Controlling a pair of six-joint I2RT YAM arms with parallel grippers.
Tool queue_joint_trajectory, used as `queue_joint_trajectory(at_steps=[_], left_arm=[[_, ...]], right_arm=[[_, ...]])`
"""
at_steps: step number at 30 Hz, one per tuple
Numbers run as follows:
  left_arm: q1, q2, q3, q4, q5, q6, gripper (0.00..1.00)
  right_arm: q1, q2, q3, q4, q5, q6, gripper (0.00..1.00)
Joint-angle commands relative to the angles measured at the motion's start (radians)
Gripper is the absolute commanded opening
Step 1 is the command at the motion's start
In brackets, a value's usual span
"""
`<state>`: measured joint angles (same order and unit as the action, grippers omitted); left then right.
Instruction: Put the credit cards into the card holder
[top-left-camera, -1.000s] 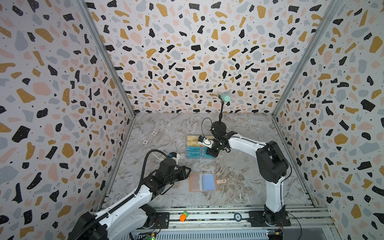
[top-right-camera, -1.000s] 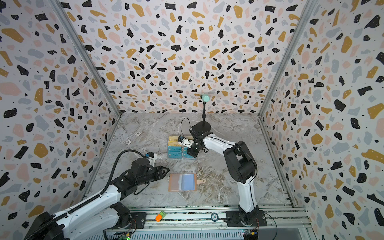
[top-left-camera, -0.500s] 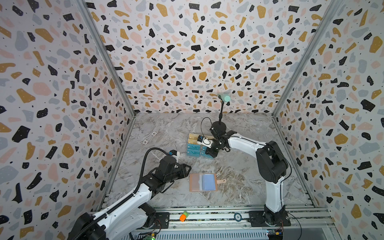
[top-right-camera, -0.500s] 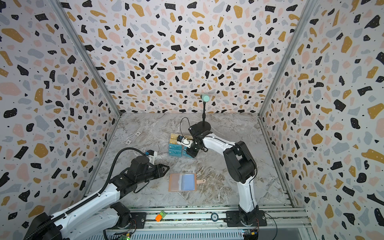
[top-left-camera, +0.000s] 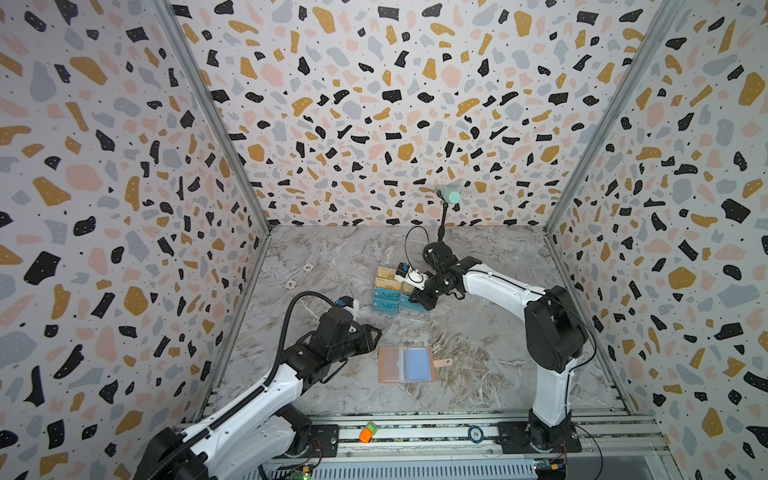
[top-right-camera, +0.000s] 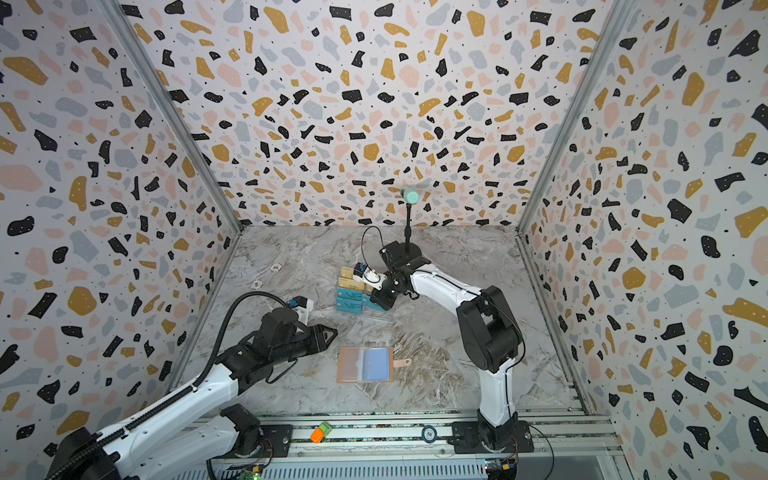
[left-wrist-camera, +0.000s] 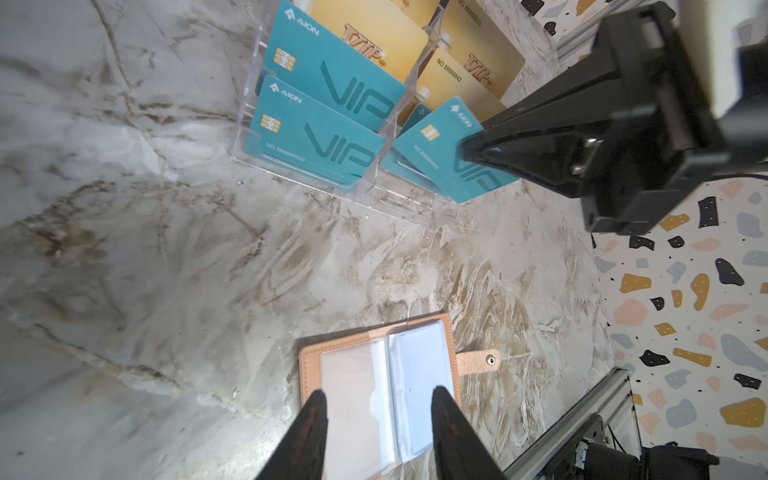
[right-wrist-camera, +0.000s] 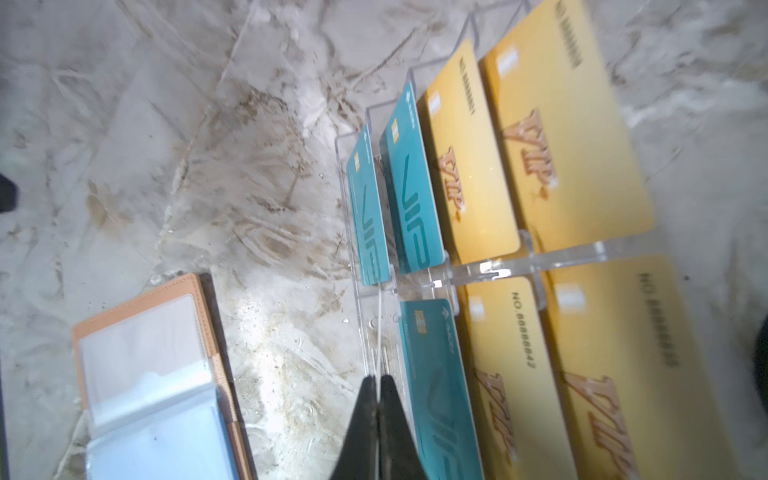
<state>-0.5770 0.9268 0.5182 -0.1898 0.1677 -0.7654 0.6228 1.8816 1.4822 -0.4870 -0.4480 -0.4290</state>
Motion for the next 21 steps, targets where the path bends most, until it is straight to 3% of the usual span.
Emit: queue_joint_trajectory(at_steps=[1, 6, 8, 13, 17, 21], left_arm=[[0.006, 0.0, 0.041, -0.032, -0.035, 0.031, 0.43], [0.006, 0.0, 0.073, -0.058, -0.062, 0.038, 0.42], [0.006, -0.006, 0.074, -0.06, -0.079, 0.041, 0.41], [0.006, 0.033, 0.069, -0.083, -0.154, 0.057, 0.39], [0.006, 0.096, 0.092, -0.09, -0.142, 0.074, 0.38], [0.002, 0.104, 0.068, -0.06, -0.151, 0.051, 0.36]], right_arm=[[0.0, -0.09, -0.028, 0.029, -0.037, 0.038, 0.0], [-0.008, -0.168, -0.103, 0.113, -0.047, 0.129, 0.0], [-0.007, -0.226, -0.173, 0.211, -0.075, 0.219, 0.0], [0.027, -0.396, -0.46, 0.59, -0.11, 0.541, 0.0], [0.062, -0.488, -0.584, 0.717, -0.092, 0.755, 0.0], [0.079, -0.545, -0.734, 0.876, -0.08, 1.053, 0.0]])
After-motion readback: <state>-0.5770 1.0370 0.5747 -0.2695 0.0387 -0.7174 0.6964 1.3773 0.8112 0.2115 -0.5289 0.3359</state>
